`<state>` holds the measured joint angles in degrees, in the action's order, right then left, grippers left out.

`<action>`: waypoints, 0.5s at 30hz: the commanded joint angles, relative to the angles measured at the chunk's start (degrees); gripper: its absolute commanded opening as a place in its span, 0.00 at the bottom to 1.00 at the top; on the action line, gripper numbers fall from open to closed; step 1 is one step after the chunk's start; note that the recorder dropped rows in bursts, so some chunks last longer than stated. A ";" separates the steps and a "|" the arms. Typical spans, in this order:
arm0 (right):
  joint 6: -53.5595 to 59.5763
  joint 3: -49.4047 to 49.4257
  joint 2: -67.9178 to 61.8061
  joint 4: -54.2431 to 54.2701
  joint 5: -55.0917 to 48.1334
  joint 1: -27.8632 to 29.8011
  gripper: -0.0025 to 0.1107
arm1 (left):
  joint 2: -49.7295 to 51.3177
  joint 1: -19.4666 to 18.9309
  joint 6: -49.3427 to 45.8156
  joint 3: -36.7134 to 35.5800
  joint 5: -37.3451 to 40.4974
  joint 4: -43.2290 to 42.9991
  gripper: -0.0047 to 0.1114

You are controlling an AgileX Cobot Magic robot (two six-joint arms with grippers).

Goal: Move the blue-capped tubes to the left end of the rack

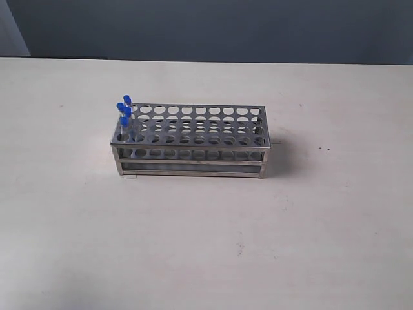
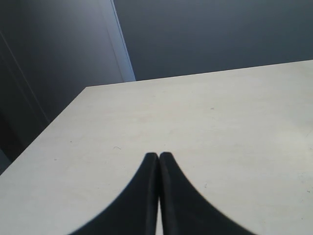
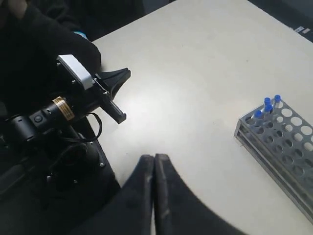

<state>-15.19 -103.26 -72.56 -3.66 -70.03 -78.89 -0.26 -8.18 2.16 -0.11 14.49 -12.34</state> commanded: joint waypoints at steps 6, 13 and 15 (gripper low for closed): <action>11.47 2.72 12.21 12.02 0.70 13.36 0.02 | 0.26 -0.22 0.20 0.11 -0.78 0.00 0.04; 44.27 29.52 32.21 37.94 14.40 38.91 0.02 | 0.26 -0.22 0.20 0.11 -0.78 0.00 0.04; 49.49 38.64 39.28 40.71 16.92 45.46 0.02 | 0.26 -0.22 0.20 0.11 -0.78 0.00 0.04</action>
<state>25.01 -74.56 -41.64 31.56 -57.11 -41.60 -0.26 -8.18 2.16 -0.11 14.49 -12.34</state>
